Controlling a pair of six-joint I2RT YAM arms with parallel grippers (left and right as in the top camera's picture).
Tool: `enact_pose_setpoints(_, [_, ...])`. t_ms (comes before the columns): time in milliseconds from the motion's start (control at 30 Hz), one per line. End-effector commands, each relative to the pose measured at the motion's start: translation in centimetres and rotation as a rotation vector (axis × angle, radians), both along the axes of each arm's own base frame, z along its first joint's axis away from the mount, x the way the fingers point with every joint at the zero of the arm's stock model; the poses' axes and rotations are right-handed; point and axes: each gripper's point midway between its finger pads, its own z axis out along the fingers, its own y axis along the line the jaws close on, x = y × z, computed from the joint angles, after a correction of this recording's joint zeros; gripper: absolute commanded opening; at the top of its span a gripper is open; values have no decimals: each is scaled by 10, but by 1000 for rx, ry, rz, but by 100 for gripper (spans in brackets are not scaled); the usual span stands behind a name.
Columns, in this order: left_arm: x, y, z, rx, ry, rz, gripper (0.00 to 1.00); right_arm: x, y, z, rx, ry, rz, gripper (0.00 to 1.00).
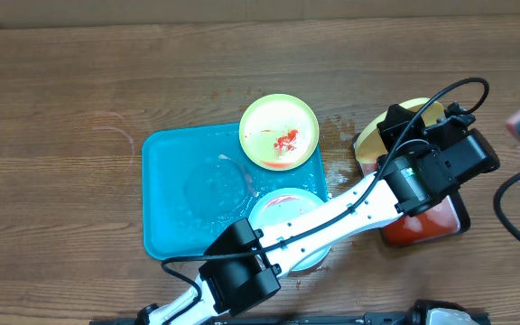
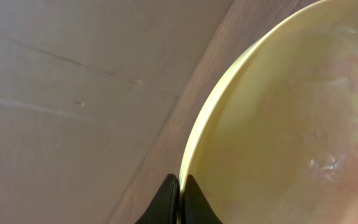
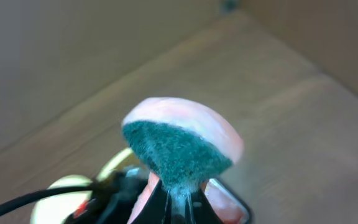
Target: Clean dirty plates on tray and stack at the side
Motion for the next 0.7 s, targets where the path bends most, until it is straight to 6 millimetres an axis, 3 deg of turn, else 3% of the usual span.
enact_pose_setpoints(0, [0, -3, -3, 13, -1, -6, 4, -27, -40, 16, -51, -79, -322, 4])
enact_pose_setpoints(233, [1, -2, -3, 12, -1, -5, 4, -48, -59, 18, -73, -110, -520, 4])
enact_pose_setpoints(667, [1, -2, -4, 13, 0, -5, 4, -48, -59, 18, -72, -110, -519, 4])
